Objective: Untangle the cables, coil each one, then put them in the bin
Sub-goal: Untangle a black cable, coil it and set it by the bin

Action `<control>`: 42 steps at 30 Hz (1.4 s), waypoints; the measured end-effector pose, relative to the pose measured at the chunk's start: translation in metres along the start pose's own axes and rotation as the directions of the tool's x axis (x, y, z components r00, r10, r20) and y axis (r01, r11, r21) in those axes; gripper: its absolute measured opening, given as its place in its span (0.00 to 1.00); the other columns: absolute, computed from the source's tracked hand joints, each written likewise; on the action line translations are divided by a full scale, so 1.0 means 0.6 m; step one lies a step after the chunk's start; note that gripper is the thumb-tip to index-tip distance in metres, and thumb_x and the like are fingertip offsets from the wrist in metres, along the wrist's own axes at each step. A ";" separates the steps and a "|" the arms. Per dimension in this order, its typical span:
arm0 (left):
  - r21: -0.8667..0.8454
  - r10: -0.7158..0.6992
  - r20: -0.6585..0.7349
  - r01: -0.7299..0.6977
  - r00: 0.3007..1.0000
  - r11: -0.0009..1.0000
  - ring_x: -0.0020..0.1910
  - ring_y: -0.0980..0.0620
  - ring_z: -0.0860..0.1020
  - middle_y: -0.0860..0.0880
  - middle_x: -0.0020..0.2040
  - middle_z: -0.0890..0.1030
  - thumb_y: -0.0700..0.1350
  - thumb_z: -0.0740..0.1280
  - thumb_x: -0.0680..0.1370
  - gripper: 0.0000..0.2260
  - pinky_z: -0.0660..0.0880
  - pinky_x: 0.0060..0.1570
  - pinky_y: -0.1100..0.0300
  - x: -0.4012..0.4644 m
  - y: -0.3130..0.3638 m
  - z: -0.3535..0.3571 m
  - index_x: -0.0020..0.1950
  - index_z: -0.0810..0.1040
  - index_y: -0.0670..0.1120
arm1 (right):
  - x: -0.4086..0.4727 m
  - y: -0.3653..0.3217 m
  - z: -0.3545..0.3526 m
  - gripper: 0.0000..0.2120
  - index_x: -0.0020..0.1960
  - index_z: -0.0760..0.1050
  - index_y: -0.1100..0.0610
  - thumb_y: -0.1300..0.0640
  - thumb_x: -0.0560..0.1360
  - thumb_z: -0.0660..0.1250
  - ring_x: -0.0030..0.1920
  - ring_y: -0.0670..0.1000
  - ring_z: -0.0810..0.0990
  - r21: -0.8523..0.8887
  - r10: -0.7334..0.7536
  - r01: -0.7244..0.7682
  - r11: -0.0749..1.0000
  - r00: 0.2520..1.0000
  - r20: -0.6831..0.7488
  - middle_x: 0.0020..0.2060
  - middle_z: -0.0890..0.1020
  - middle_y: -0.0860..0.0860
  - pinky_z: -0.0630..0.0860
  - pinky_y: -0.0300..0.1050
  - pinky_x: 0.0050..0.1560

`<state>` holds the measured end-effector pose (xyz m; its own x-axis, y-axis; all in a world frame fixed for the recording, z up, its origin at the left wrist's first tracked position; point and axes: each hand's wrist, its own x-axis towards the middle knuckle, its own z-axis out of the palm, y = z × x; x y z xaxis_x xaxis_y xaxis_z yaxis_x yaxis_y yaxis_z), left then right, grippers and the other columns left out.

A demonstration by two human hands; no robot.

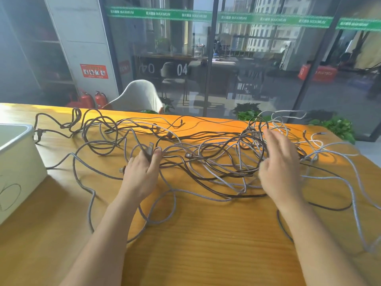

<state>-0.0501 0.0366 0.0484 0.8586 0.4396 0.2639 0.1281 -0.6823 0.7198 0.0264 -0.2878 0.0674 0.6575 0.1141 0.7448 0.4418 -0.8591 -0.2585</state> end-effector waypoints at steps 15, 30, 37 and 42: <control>0.450 0.388 -0.106 -0.305 0.915 0.840 0.36 0.47 0.74 0.50 0.35 0.76 0.60 0.57 0.86 0.28 0.65 0.35 0.56 -0.043 -0.033 -0.069 0.38 0.83 0.43 | -0.003 -0.113 0.081 0.20 0.70 0.77 0.48 0.44 0.87 0.52 0.67 0.53 0.75 -0.197 -0.184 0.303 0.932 0.868 0.461 0.62 0.82 0.48 0.63 0.55 0.69; 0.153 0.376 -0.179 -0.352 0.909 0.923 0.50 0.55 0.75 0.55 0.50 0.78 0.53 0.66 0.83 0.13 0.72 0.51 0.57 -0.056 0.078 -0.070 0.62 0.79 0.47 | 0.006 -0.095 0.005 0.10 0.51 0.82 0.54 0.51 0.84 0.65 0.41 0.47 0.80 0.556 -0.023 -0.006 0.831 0.999 0.045 0.43 0.79 0.43 0.76 0.47 0.40; -0.530 0.129 0.211 0.003 0.969 0.848 0.54 0.56 0.83 0.52 0.53 0.87 0.61 0.49 0.87 0.29 0.78 0.58 0.58 -0.075 0.142 -0.021 0.60 0.86 0.48 | -0.021 -0.128 -0.010 0.11 0.53 0.84 0.53 0.47 0.82 0.67 0.47 0.44 0.82 0.627 -0.189 0.091 0.773 0.978 0.091 0.48 0.82 0.40 0.80 0.49 0.46; -0.784 0.129 0.501 0.386 0.856 0.486 0.63 0.44 0.83 0.40 0.62 0.85 0.62 0.44 0.86 0.35 0.75 0.64 0.47 -0.066 0.156 0.010 0.66 0.81 0.40 | -0.057 -0.139 -0.002 0.09 0.55 0.84 0.51 0.48 0.81 0.69 0.50 0.41 0.82 0.632 -0.323 0.164 0.757 0.935 0.145 0.52 0.82 0.39 0.80 0.45 0.49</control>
<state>-0.0693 -0.0484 0.1016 1.0000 -0.0047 -0.0028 0.0041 0.2958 0.9553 -0.0334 -0.2207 0.0640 0.5606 0.4569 0.6906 0.8281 -0.3162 -0.4630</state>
